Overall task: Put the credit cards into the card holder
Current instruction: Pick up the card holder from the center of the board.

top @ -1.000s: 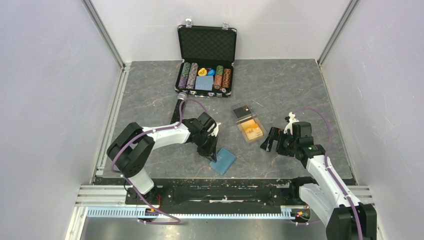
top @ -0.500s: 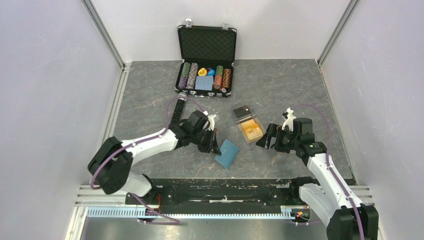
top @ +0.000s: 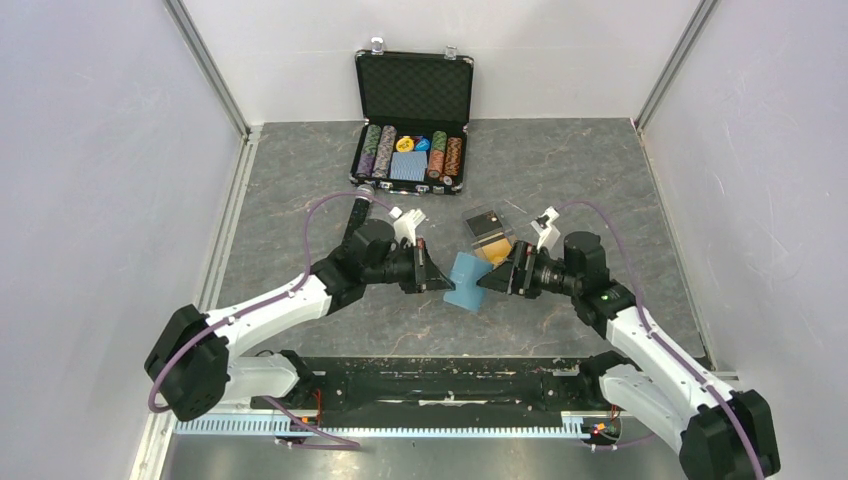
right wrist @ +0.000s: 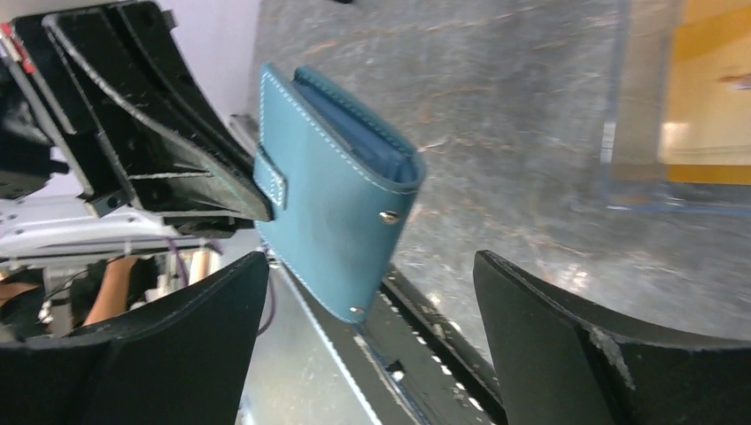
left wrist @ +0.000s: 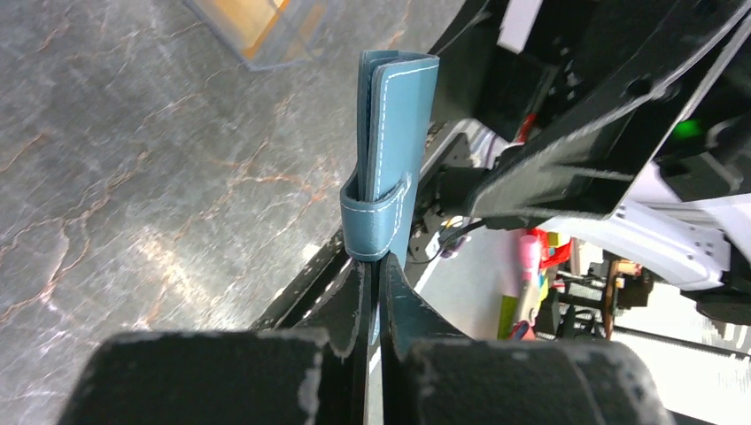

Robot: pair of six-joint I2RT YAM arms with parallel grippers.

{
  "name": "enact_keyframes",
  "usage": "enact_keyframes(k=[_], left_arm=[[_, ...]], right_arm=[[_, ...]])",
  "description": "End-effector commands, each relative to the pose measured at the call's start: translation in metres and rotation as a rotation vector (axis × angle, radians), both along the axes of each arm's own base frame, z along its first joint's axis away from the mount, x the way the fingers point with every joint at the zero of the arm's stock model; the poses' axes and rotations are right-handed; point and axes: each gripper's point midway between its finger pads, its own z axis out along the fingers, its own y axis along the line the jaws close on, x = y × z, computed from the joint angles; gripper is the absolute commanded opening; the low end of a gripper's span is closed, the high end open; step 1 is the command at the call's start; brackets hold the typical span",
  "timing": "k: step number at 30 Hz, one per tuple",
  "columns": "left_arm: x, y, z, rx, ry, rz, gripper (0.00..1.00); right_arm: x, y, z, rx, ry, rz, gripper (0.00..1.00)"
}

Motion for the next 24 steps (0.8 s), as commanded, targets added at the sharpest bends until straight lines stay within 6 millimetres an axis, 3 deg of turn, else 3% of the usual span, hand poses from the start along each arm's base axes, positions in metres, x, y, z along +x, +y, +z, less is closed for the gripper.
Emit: enact_keyframes(k=[1,4,6,8,9,12,16,20,24], left_arm=[[0.003,-0.012,0.037,-0.148,-0.017,0.007,0.02],[0.003,-0.012,0.039,-0.161,-0.012,0.008,0.02],[0.003,-0.012,0.040,-0.165,-0.011,0.011,0.05],[0.002,-0.010,0.039,-0.165,-0.009,0.018,0.13],[0.003,-0.009,0.039,-0.165,-0.008,0.022,0.22],[0.002,-0.007,0.039,-0.162,-0.011,0.030,0.54],[0.004,0.000,0.035,-0.110,-0.025,0.044,0.81],[0.003,0.008,0.027,-0.018,-0.037,0.036,0.89],[0.003,0.011,0.029,0.051,-0.074,-0.001,0.91]], right_arm=[[-0.001,0.027,0.030,0.170,-0.040,0.045,0.85],[-0.003,0.032,0.034,0.212,-0.041,0.052,0.74],[-0.002,0.034,0.036,0.221,-0.046,0.052,0.54],[-0.001,0.034,0.038,0.222,-0.052,0.051,0.30],[-0.001,0.034,0.037,0.220,-0.051,0.052,0.20],[-0.001,0.033,0.036,0.211,-0.050,0.050,0.03],[0.000,0.032,0.035,0.178,-0.055,0.049,0.00],[0.004,0.029,0.035,0.124,-0.065,0.047,0.00],[0.005,0.029,0.036,0.115,-0.062,0.048,0.00]])
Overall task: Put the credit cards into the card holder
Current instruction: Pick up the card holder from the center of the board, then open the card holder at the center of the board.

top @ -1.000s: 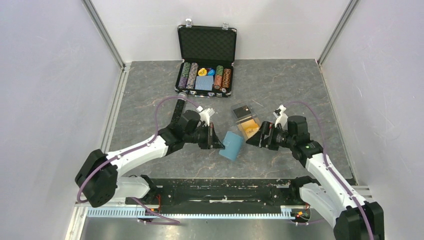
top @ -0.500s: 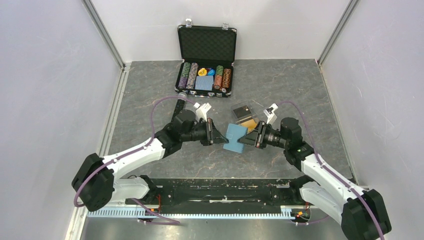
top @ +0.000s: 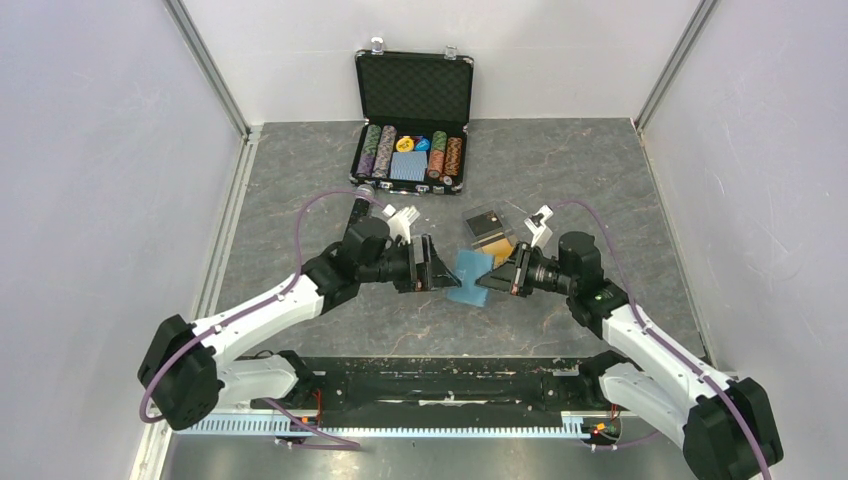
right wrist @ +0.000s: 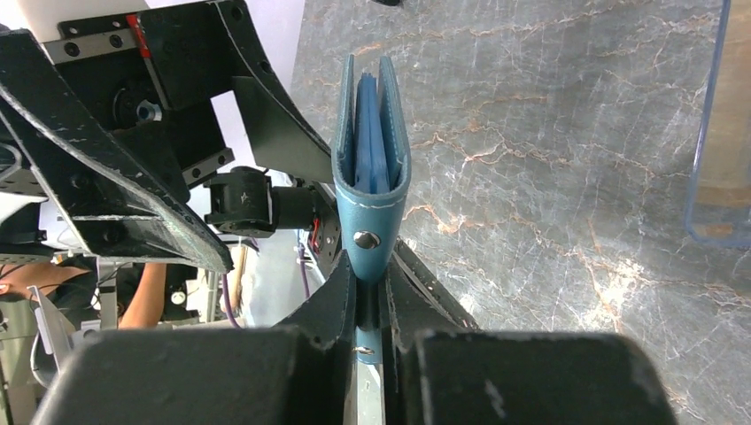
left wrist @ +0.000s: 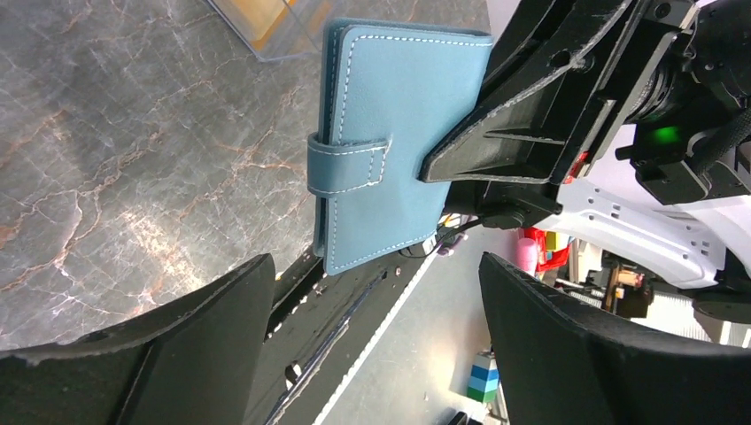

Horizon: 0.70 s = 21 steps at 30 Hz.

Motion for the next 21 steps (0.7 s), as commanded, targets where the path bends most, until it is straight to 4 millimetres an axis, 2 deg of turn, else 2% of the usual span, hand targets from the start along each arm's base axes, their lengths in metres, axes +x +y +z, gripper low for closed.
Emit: enact_keyframes(k=[1,6,9,17,21], left_arm=[[0.004,0.004,0.014,0.077,-0.104,-0.054,0.91],[0.008,0.011,0.015,0.254,-0.196,-0.083,0.93],[0.008,0.007,0.020,0.356,-0.267,-0.118,0.93],[-0.007,-0.029,0.019,0.631,-0.459,-0.220,0.93],[-0.009,-0.042,0.013,0.761,-0.526,-0.205,0.88]], right_arm=[[0.010,0.002,0.023,-0.001,-0.076,-0.001,0.00],[0.017,-0.005,0.013,-0.057,0.009,-0.075,0.00],[0.019,-0.008,0.009,-0.084,0.062,-0.114,0.00],[0.020,-0.008,0.004,-0.076,0.180,-0.161,0.00],[0.018,-0.007,0.005,-0.065,0.211,-0.165,0.00]])
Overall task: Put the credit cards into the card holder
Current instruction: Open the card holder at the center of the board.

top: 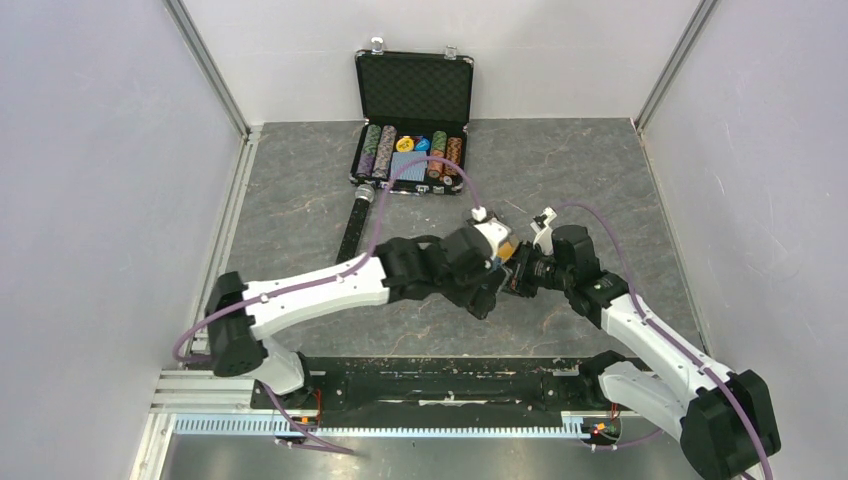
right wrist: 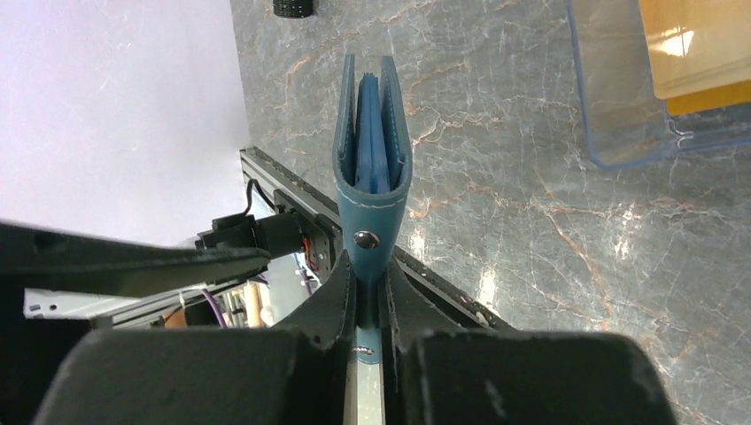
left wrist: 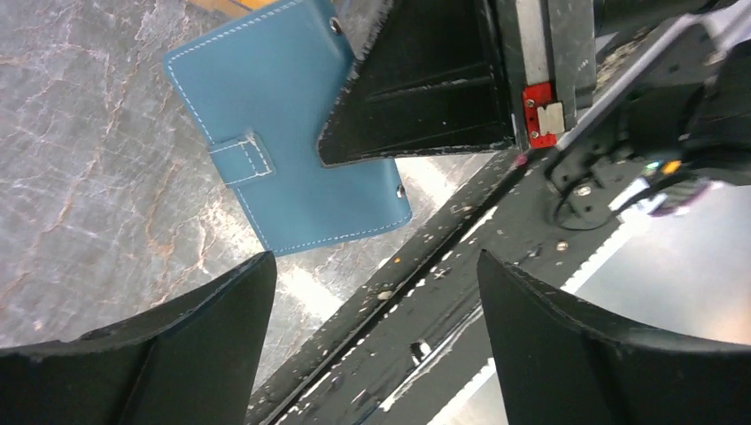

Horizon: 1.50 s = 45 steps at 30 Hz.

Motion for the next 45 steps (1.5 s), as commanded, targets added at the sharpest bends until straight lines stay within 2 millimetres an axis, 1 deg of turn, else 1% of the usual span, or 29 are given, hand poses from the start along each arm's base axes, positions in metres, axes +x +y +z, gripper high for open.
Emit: enact_keyframes(k=[1,4,7,10,13,16,19,22,26,30,32,35,38,40,41,43,45], left_arm=[[0.011,0.005,-0.001,0.186,-0.181,0.022,0.87],[0.006,-0.008,0.000,0.206,-0.234,0.014,0.85],[0.005,-0.015,-0.007,0.233,-0.261,0.013,0.82],[0.008,-0.013,-0.018,0.276,-0.277,0.034,0.76],[0.013,-0.010,-0.022,0.308,-0.310,0.056,0.70],[0.018,-0.011,-0.023,0.337,-0.349,0.063,0.67],[0.024,-0.011,-0.022,0.374,-0.397,0.075,0.66],[0.026,-0.016,-0.022,0.399,-0.436,0.060,0.65],[0.026,-0.020,-0.026,0.436,-0.469,0.041,0.55],[0.028,-0.013,-0.028,0.471,-0.489,0.064,0.40],[0.031,-0.008,-0.026,0.483,-0.504,0.087,0.35],[0.033,-0.004,-0.021,0.482,-0.517,0.113,0.29],[0.033,-0.003,-0.016,0.461,-0.514,0.130,0.18],[0.032,-0.003,-0.013,0.438,-0.501,0.146,0.12],[0.032,-0.003,-0.013,0.427,-0.489,0.150,0.11],[0.030,-0.002,-0.011,0.396,-0.461,0.165,0.11],[0.029,0.000,-0.010,0.361,-0.418,0.186,0.11]], right_arm=[[0.008,0.005,0.023,0.045,0.002,-0.026,0.00],[0.005,0.007,0.025,0.065,0.031,-0.025,0.00],[0.005,0.008,0.027,0.074,0.036,-0.022,0.00],[0.005,0.009,0.029,0.087,0.049,-0.027,0.00],[0.003,0.011,0.031,0.097,0.056,-0.022,0.00],[0.000,0.012,0.029,0.103,0.075,-0.010,0.00],[-0.001,0.012,0.029,0.109,0.083,-0.005,0.01],[-0.001,0.013,0.031,0.117,0.087,-0.003,0.03],[-0.003,0.015,0.031,0.128,0.091,0.006,0.05],[-0.004,0.015,0.031,0.130,0.088,0.010,0.08],[-0.004,0.015,0.033,0.131,0.073,0.020,0.13],[-0.002,0.015,0.035,0.126,0.050,0.025,0.22],[0.001,0.014,0.036,0.115,0.023,0.018,0.36],[0.004,0.012,0.038,0.101,0.000,0.006,0.46],[0.005,0.010,0.039,0.092,-0.015,0.001,0.51],[0.007,0.007,0.036,0.059,-0.030,-0.006,0.61],[0.007,0.001,0.030,0.009,-0.031,-0.008,0.68]])
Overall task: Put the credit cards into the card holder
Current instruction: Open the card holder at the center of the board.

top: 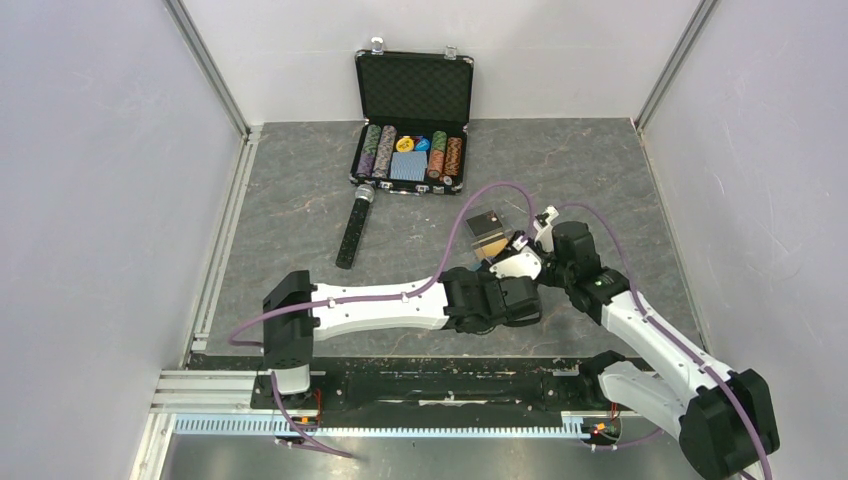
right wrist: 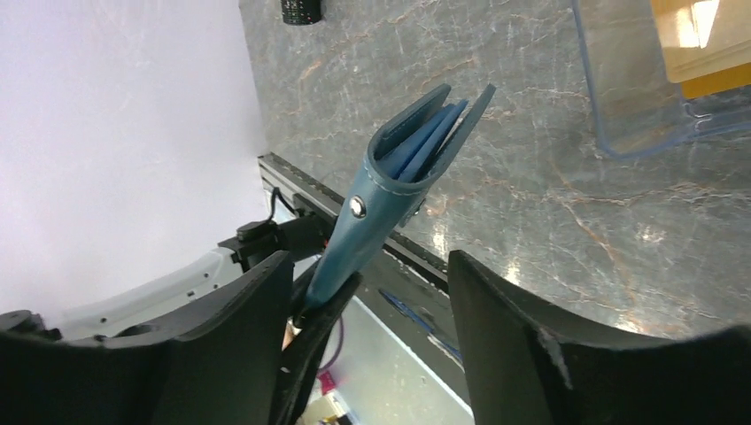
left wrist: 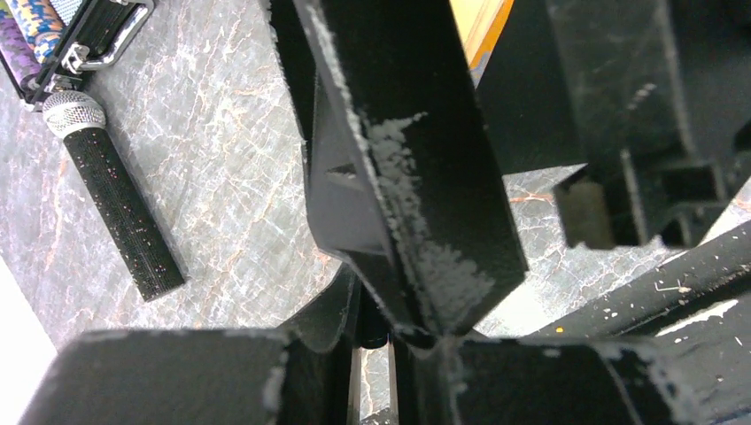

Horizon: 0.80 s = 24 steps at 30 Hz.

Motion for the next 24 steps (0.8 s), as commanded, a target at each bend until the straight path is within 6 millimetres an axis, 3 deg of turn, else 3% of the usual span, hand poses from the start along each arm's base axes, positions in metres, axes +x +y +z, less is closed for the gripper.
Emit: enact_keyframes(k=[1,11,15,19,24], left_arm=[[0.005,0.004,0.025,-0.172,0.031,0.093,0.11],[0.009,0.033,0.031,-0.625,0.338,0.224,0.02],[0.011,0.051,0.039,-0.826,0.418,0.272,0.02],[0.008,0.063,0.037,-0.843,0.422,0.289,0.02],[0.004,0.063,0.030,-0.825,0.450,0.288,0.02]], right_arm=[[0.005,-0.003,0.022,-0.055,-0.118,0.033,0.71],[0.005,-0.012,0.024,-0.134,-0.181,0.054,0.94],[0.005,-0.008,0.024,-0.134,-0.178,0.088,0.95],[0.003,0.003,0.025,-0.132,-0.177,0.122,0.96],[0.003,0.025,0.027,-0.132,-0.190,0.166,0.98]])
